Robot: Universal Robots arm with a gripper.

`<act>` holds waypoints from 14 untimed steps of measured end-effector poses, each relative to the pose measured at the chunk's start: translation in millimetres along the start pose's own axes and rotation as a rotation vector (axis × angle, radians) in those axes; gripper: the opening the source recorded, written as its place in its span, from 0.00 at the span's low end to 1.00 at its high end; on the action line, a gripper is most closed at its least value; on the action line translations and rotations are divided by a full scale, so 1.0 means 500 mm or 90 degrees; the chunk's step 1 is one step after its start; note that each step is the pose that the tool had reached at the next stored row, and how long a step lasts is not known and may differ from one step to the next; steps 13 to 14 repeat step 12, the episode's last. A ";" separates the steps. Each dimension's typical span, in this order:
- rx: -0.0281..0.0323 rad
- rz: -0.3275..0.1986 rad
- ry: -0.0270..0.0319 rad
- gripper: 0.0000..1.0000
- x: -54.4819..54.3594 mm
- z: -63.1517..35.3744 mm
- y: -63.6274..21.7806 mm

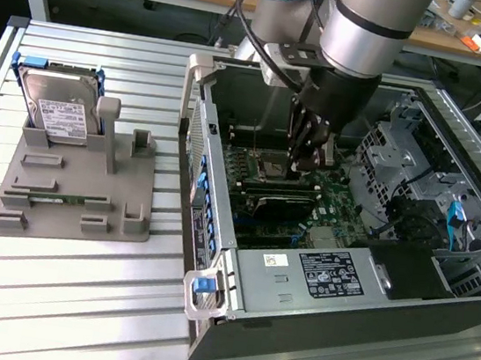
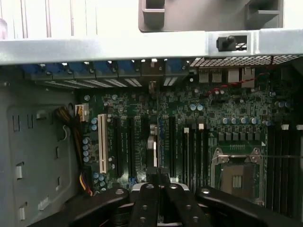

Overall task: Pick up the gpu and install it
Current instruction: 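Press down on the gpu until it lock into place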

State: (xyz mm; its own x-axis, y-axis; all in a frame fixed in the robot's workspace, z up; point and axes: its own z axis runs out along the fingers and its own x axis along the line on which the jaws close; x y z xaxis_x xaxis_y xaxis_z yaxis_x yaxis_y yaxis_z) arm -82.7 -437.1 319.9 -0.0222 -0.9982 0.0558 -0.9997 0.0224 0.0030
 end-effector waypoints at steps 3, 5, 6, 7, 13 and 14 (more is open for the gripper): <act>0.0001 0.000 -0.0002 0.11 0.000 -0.011 -0.021; 0.0000 0.000 -0.0001 0.11 0.000 -0.021 -0.027; 0.0000 0.000 -0.0001 0.11 0.000 -0.028 -0.028; 0.0000 0.000 -0.0001 0.11 0.000 -0.028 -0.028; 0.0000 0.000 0.0002 0.11 0.000 -0.028 -0.028; 0.0000 0.000 0.0002 0.11 0.000 -0.028 -0.028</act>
